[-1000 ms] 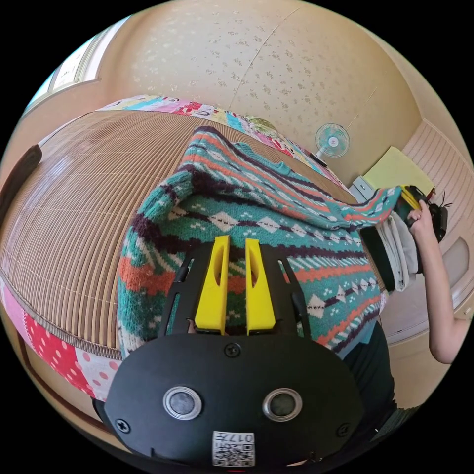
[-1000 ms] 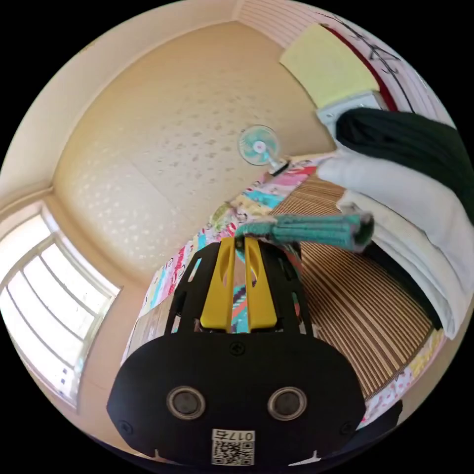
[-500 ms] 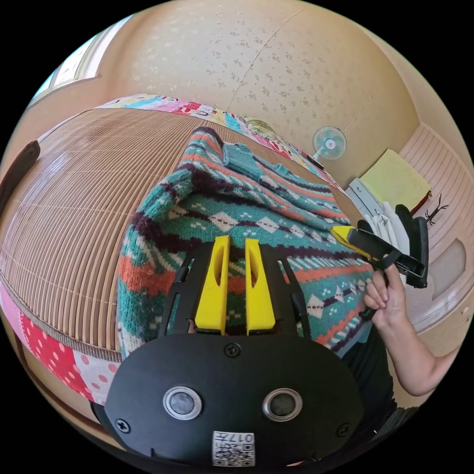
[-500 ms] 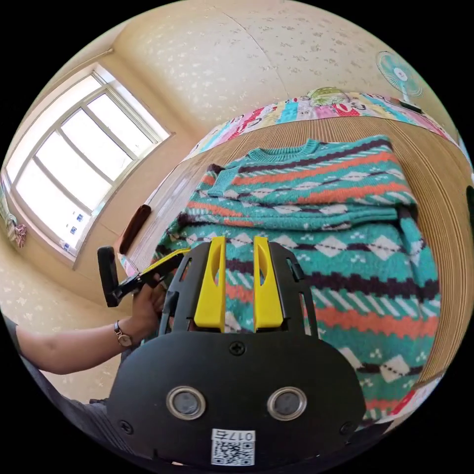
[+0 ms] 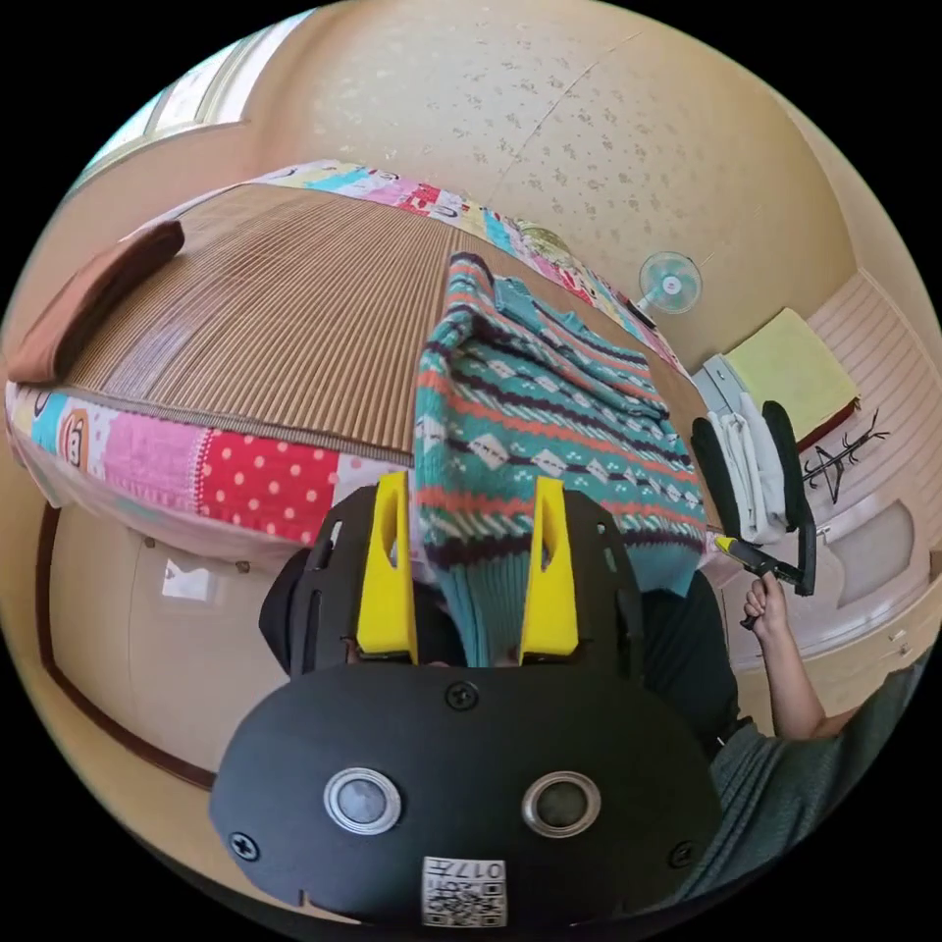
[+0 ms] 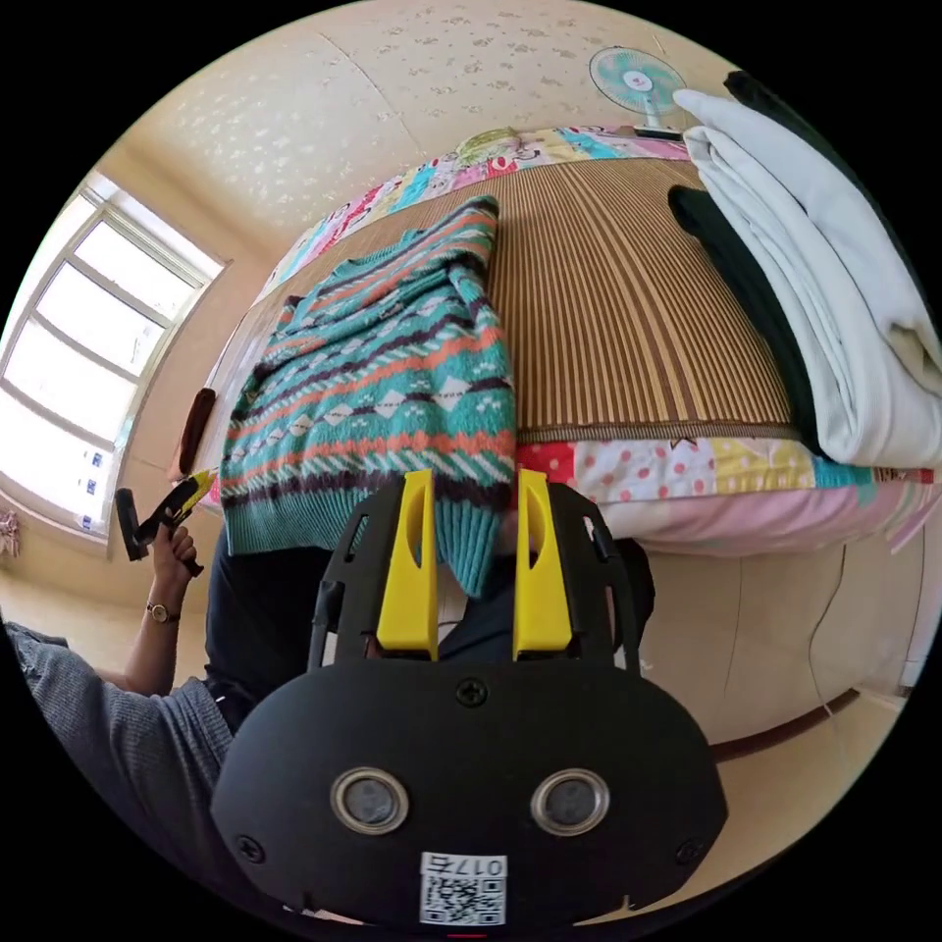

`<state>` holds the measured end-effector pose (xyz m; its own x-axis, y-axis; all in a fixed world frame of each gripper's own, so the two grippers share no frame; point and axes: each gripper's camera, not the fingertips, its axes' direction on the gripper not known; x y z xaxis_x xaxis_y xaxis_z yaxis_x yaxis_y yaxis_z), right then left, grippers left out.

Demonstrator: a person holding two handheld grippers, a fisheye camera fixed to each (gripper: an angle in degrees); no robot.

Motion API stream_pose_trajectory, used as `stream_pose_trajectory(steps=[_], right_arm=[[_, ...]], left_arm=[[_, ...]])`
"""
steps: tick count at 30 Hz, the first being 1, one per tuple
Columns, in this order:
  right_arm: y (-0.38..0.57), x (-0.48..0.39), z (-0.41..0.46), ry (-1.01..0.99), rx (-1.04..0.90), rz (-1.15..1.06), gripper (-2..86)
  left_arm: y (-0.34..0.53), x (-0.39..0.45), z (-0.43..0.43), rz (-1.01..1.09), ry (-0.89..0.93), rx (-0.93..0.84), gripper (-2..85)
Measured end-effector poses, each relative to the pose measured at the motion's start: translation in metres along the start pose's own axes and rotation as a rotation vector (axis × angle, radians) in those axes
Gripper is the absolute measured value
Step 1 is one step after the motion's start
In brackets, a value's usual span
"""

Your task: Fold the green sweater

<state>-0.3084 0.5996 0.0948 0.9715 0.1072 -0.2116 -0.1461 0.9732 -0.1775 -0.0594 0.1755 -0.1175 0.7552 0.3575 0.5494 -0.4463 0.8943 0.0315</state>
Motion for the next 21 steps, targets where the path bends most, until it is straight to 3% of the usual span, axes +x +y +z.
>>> stream_pose_trajectory(steps=[5, 14, 17, 21], right_arm=[[-0.017, 0.019, 0.032, -0.077, -0.117, 0.057, 16.0], [-0.028, 0.027, 0.032, 0.004, -0.261, 0.008, 12.8], [-0.018, 0.046, 0.034, -0.096, -0.296, 0.018, 7.8], [-0.003, 0.071, 0.005, -0.245, -0.241, 0.013, 4.1]], left_arm=[[-0.018, -0.015, 0.030, 0.077, 0.025, -0.307, 20.9], [-0.062, 0.016, 0.034, 0.293, -0.202, -0.472, 14.9], [-0.062, 0.020, 0.028, 0.261, -0.131, -0.495, 6.4], [-0.070, -0.003, 0.005, 0.170, -0.049, -0.462, 4.8]])
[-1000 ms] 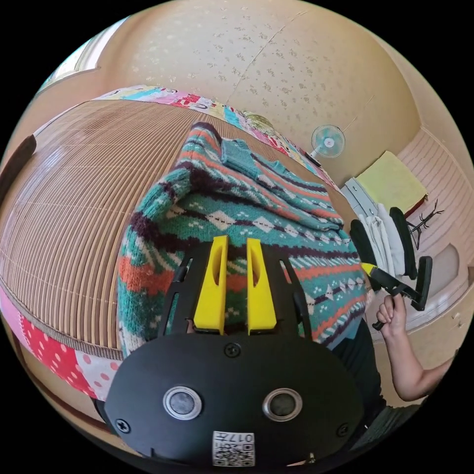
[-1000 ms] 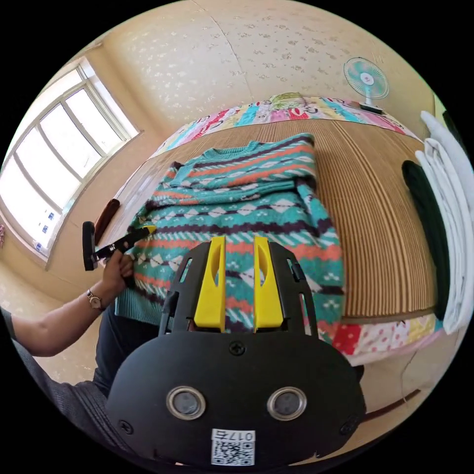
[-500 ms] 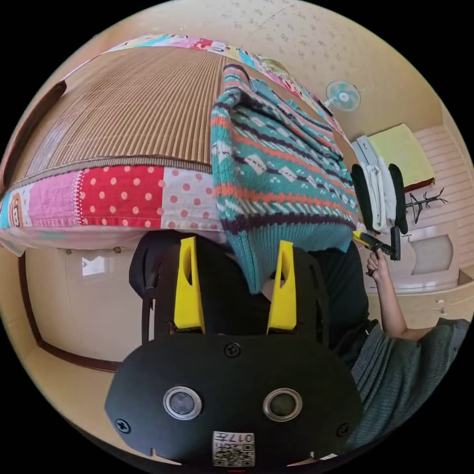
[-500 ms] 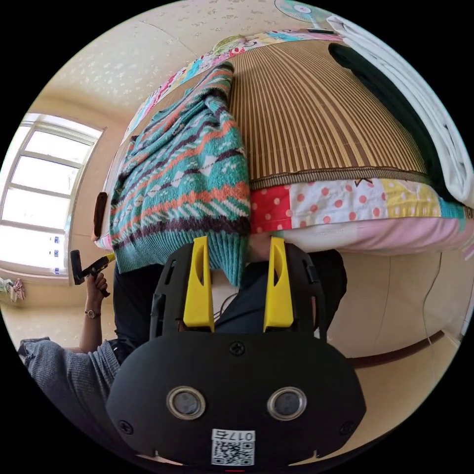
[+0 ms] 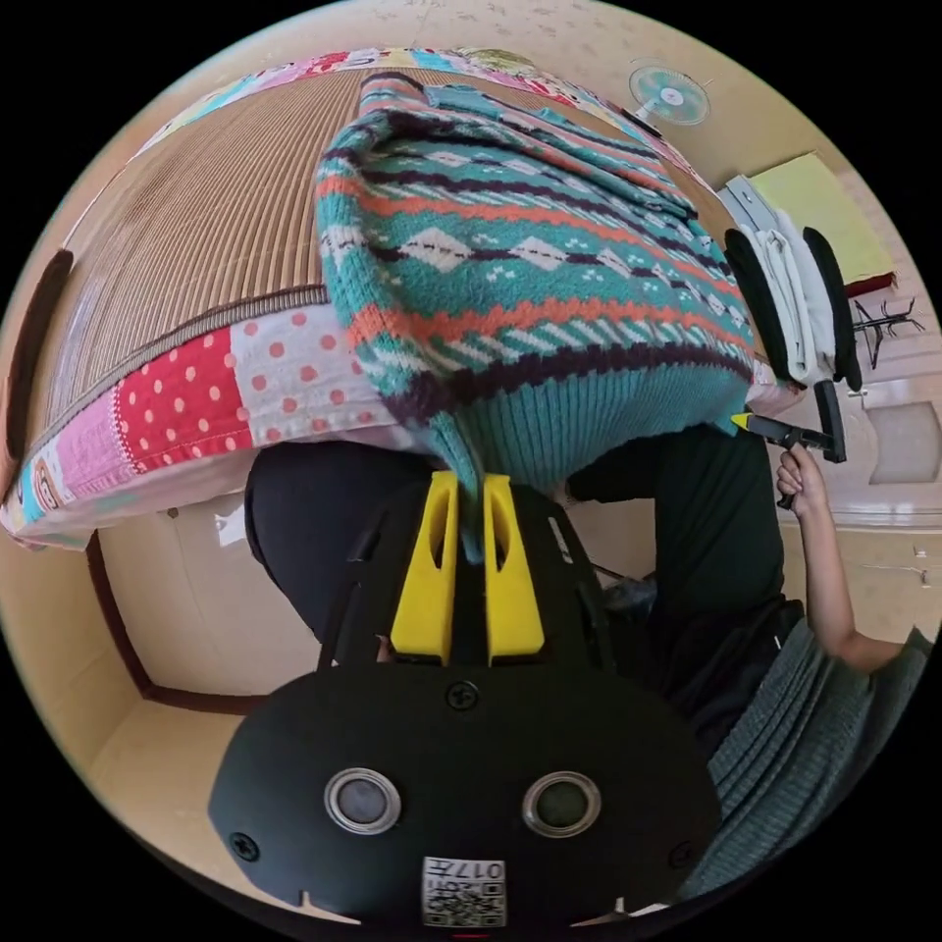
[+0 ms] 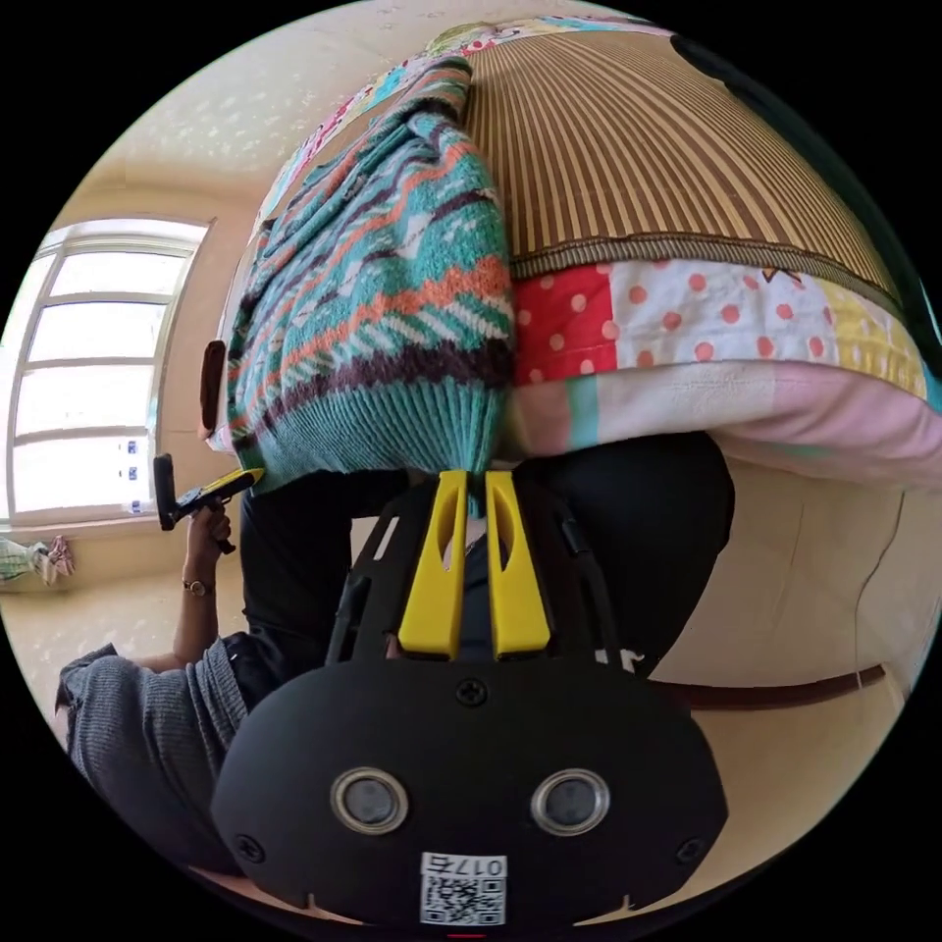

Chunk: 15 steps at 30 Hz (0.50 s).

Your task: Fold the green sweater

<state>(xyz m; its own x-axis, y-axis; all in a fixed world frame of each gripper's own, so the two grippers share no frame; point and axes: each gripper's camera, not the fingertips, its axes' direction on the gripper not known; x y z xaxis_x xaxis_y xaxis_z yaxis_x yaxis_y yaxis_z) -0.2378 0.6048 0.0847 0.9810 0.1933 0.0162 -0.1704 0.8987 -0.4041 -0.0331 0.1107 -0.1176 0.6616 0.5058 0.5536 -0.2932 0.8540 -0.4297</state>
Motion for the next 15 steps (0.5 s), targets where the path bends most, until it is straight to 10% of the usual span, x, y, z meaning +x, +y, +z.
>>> stream_pose_trajectory(steps=[5, 15], right_arm=[[0.047, 0.030, -0.095, -0.575, 0.276, -0.159, 2.9], [0.108, 0.029, -0.208, -1.026, 0.721, -0.376, 2.4]], left_arm=[[0.025, -0.066, -0.098, 0.095, 0.719, 0.249, 4.1], [0.050, -0.109, -0.173, 0.126, 1.357, 0.584, 4.3]])
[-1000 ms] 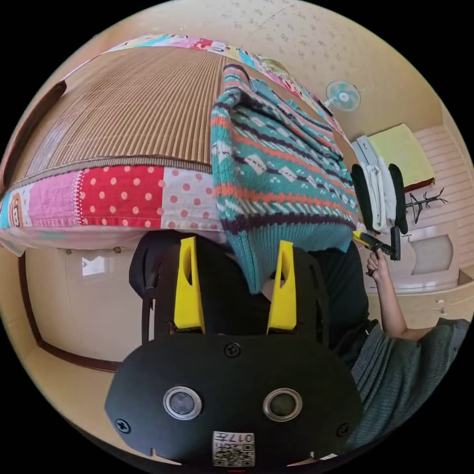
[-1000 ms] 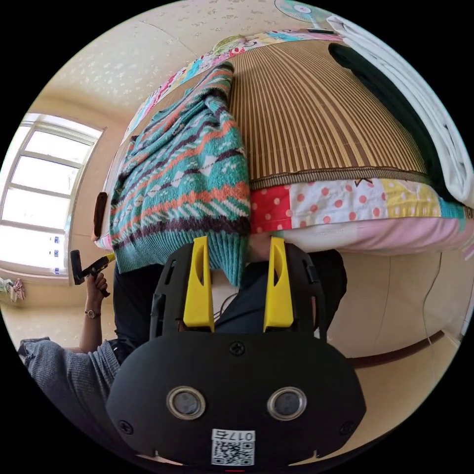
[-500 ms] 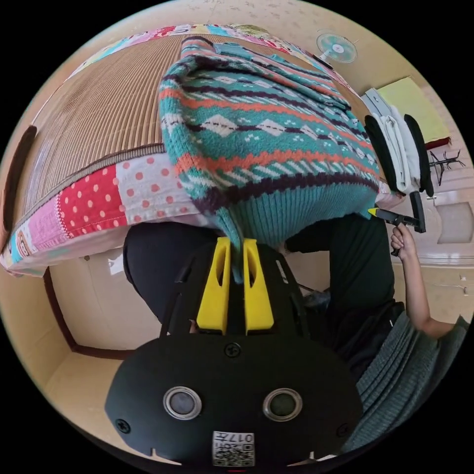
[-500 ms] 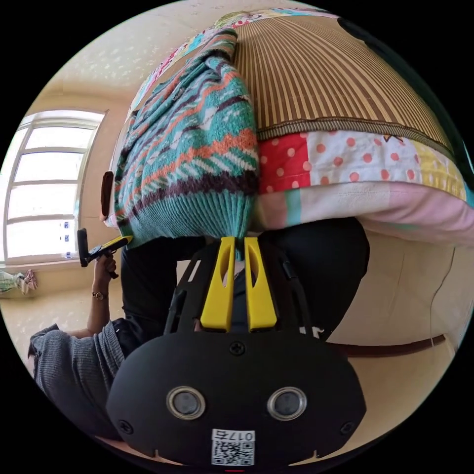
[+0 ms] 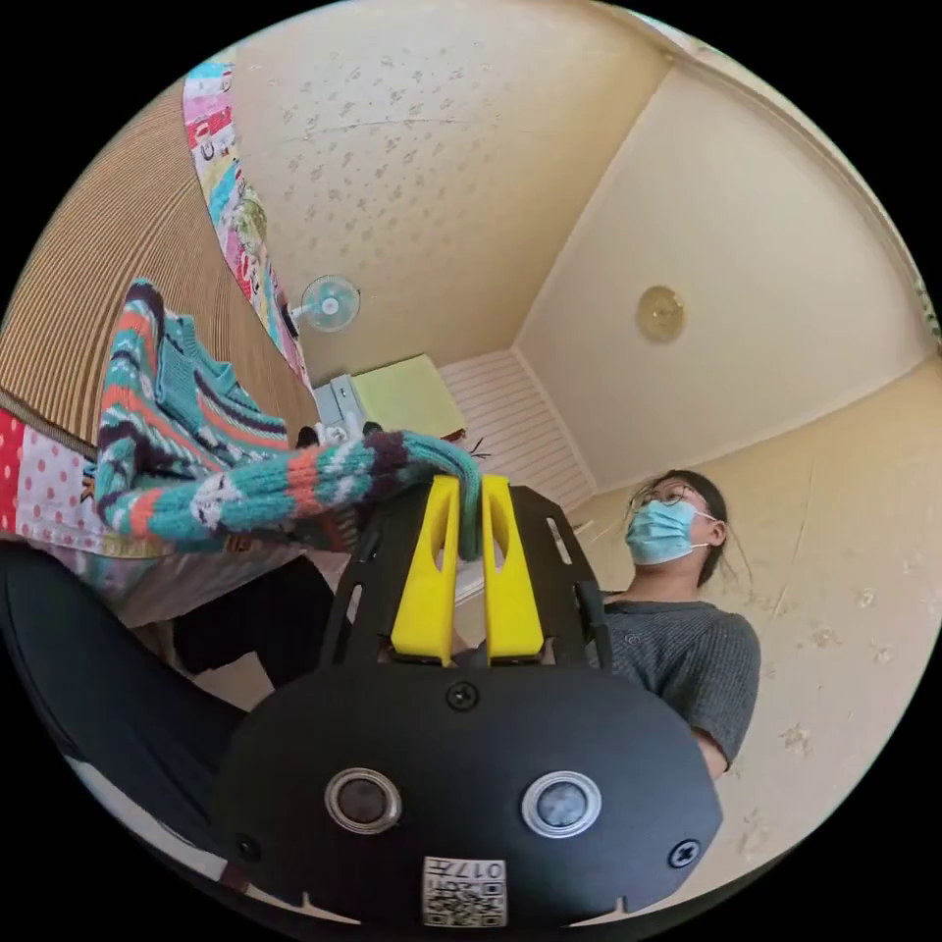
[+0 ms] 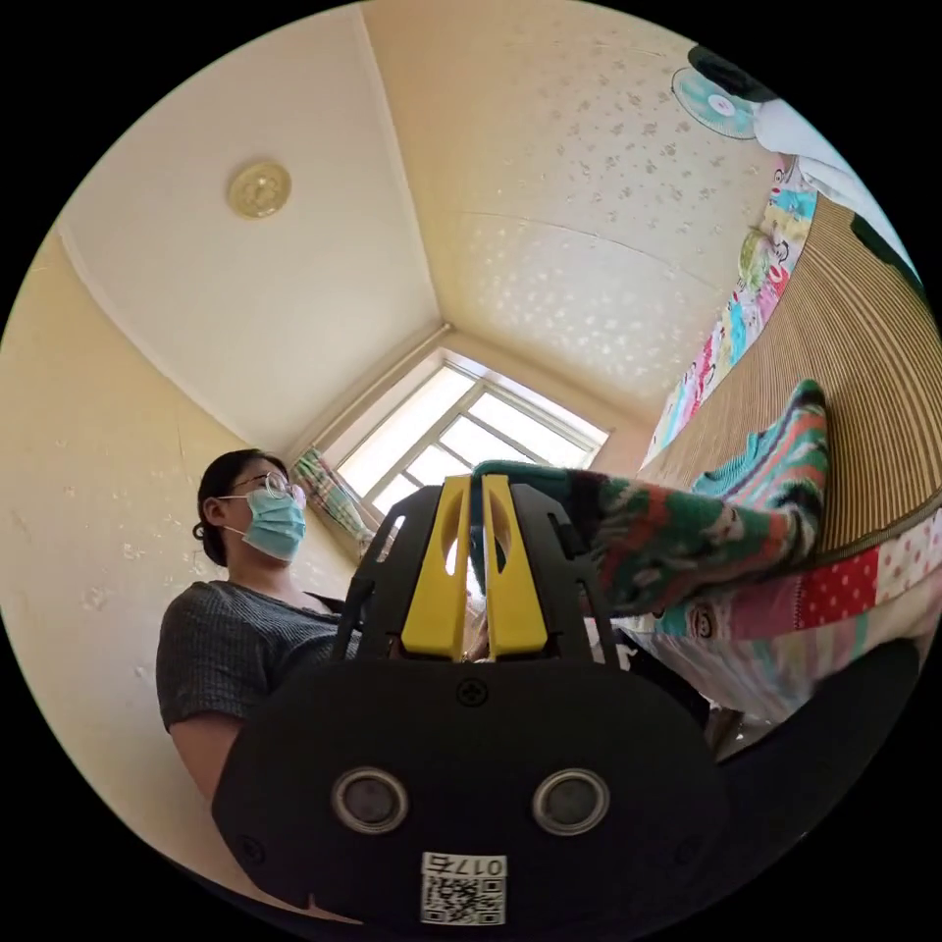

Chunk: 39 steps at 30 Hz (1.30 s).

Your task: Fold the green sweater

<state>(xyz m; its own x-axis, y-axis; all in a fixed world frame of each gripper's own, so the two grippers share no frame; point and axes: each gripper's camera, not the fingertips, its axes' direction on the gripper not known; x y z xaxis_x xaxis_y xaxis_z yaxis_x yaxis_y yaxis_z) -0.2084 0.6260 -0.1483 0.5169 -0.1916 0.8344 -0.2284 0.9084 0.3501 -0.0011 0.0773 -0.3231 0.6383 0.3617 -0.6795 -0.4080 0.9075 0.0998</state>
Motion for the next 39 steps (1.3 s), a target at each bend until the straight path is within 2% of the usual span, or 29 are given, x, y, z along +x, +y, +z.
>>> stream_pose_trajectory(steps=[3, 5, 8, 10, 14, 16, 18, 21, 24, 27, 30, 31, 34, 39], right_arm=[[-0.006, 0.046, -0.008, 0.217, 0.016, 0.156, 2.3], [-0.011, 0.082, -0.010, 0.225, 0.073, 0.257, 2.2], [-0.036, 0.128, -0.002, 0.187, 0.176, 0.347, 2.0], [-0.060, 0.145, 0.014, 0.237, 0.187, 0.331, 2.0], [-0.104, 0.192, 0.068, 0.538, 0.138, 0.292, 2.3], [-0.114, 0.221, 0.091, 0.700, 0.063, 0.267, 2.6], [-0.113, 0.264, 0.116, 0.912, -0.098, 0.279, 3.2], [-0.097, 0.275, 0.120, 0.886, -0.132, 0.256, 5.1], [-0.074, 0.244, 0.122, 0.922, -0.094, 0.163, 10.1], [-0.034, 0.198, 0.144, 0.959, -0.121, 0.029, 11.7], [0.026, 0.175, 0.190, 0.965, -0.207, -0.065, 11.3], [0.038, 0.175, 0.202, 0.957, -0.237, -0.074, 11.0], [0.097, 0.191, 0.274, 0.934, -0.415, -0.099, 9.2], [0.168, 0.256, 0.354, 1.157, -0.552, -0.115, 5.2]], left_arm=[[0.003, -0.047, -0.017, -0.192, -0.165, 0.158, 4.3], [-0.006, -0.079, -0.013, -0.286, -0.243, 0.229, 4.2], [-0.047, -0.092, 0.005, -0.246, -0.211, 0.287, 4.2], [-0.082, -0.095, 0.017, -0.223, -0.316, 0.290, 4.2], [-0.142, -0.148, 0.043, -0.331, -0.508, 0.305, 4.5], [-0.156, -0.170, 0.055, -0.326, -0.618, 0.269, 4.8], [-0.157, -0.178, 0.072, -0.312, -0.711, 0.221, 5.7], [-0.130, -0.151, 0.095, -0.094, -0.724, 0.188, 9.5], [-0.072, -0.103, 0.090, 0.071, -0.841, 0.245, 13.5], [0.000, -0.086, 0.081, 0.009, -0.981, 0.293, 18.9], [0.064, -0.107, 0.093, -0.087, -1.054, 0.238, 21.7], [0.084, -0.125, 0.101, -0.144, -1.054, 0.205, 22.4], [0.128, -0.170, 0.123, -0.271, -0.903, 0.206, 22.8], [0.183, -0.207, 0.168, -0.387, -0.860, 0.309, 15.6]])
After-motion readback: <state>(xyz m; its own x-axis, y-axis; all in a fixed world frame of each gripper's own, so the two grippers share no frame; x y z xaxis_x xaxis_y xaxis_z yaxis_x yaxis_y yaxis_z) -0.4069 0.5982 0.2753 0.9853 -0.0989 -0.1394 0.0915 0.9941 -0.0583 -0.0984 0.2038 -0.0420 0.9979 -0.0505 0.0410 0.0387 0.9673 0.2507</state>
